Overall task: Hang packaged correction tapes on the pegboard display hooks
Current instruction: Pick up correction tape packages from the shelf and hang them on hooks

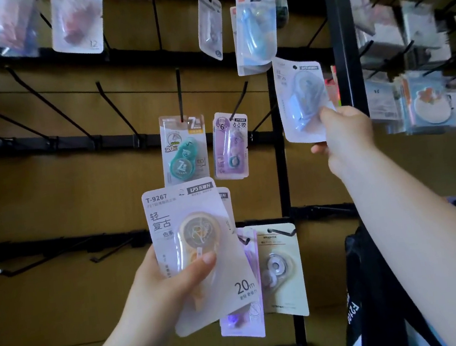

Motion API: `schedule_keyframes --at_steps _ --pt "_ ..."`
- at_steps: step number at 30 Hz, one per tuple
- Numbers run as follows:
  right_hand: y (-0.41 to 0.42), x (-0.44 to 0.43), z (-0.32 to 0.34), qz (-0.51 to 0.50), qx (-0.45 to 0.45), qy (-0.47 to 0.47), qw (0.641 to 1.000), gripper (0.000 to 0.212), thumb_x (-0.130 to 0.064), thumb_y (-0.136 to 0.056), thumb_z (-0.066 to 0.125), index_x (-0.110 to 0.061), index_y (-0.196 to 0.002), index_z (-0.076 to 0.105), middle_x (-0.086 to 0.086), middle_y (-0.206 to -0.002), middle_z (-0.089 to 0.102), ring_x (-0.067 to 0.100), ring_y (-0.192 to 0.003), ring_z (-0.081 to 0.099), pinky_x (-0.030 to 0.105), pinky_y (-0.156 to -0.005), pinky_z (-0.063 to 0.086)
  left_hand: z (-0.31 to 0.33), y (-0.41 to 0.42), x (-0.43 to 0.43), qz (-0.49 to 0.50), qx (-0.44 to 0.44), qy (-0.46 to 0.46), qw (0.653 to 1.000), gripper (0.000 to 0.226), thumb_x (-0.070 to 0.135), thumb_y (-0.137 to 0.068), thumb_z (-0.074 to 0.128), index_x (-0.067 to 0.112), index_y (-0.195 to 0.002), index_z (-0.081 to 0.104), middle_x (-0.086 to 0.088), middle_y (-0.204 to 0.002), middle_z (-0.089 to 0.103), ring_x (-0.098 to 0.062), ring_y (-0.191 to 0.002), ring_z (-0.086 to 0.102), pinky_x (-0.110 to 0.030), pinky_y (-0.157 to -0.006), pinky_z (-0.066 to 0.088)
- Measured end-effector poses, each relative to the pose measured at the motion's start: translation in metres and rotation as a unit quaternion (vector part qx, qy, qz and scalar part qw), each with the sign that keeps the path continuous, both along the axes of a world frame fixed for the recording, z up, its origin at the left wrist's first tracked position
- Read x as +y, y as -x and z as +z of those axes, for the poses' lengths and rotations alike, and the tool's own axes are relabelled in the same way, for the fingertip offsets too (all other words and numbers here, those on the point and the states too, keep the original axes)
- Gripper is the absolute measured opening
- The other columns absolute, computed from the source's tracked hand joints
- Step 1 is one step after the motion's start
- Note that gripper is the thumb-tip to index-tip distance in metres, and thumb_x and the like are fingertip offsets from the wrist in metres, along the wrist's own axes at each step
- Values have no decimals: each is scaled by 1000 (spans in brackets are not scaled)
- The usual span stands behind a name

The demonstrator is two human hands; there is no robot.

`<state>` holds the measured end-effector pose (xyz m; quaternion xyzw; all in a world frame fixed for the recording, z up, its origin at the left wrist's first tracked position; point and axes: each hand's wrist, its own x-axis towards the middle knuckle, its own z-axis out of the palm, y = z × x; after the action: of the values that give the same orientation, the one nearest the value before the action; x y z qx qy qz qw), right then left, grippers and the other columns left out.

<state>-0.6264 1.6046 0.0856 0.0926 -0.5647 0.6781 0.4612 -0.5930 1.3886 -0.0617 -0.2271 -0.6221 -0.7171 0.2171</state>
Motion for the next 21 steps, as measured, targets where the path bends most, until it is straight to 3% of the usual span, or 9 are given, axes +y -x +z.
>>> schedule_keyframes --at_steps 2,4,7,14,18,21 --pt "3 -2 -4 0 -1 -7 1000 10 -17 -92 46 -15 -85 52 9 -128 55 11 -48 48 14 -32 39 -1 0 -1 -5 2 -1 1000 57 42 -40 74 30 -95 65 -1 -94 75 -21 -83 72 -40 -75 54" --pt "6 -1 -8 -5 -2 -3 1000 14 -18 -92 46 -16 -80 52 9 -118 58 12 -47 47 15 -33 39 -3 1 -1 -9 -5 2 1000 59 42 -39 74 29 -96 65 -2 -94 75 -22 -84 72 -43 -78 54" --pt "8 1 -12 -12 7 25 1000 8 -16 -92 44 -13 -92 51 5 -100 56 14 -46 47 14 -32 38 -4 2 -3 -10 -13 -1 1000 56 41 -37 75 32 -92 66 -2 -93 75 -21 -83 72 -43 -78 54" --pt "20 -5 -5 2 -43 -16 999 23 -16 -93 45 -9 -113 54 4 -103 54 11 -56 51 12 -32 41 -2 1 -4 -11 7 11 1000 49 41 -41 75 34 -89 67 1 -95 75 -20 -86 72 -41 -79 54" --pt "41 -3 -3 -62 -89 -77 991 29 -17 -94 42 -6 -118 52 9 -119 58 14 -57 54 20 -42 46 -2 2 -4 -9 8 14 1000 46 35 -51 77 30 -95 64 -1 -95 75 -21 -87 72 -43 -80 54" --pt "52 -4 -4 -112 -115 -118 980 32 -13 -94 40 -6 -125 43 12 -130 51 23 -63 59 28 -52 52 -3 3 -5 -11 13 20 1000 56 41 -45 75 29 -98 64 -1 -98 74 -22 -89 71 -44 -81 54"
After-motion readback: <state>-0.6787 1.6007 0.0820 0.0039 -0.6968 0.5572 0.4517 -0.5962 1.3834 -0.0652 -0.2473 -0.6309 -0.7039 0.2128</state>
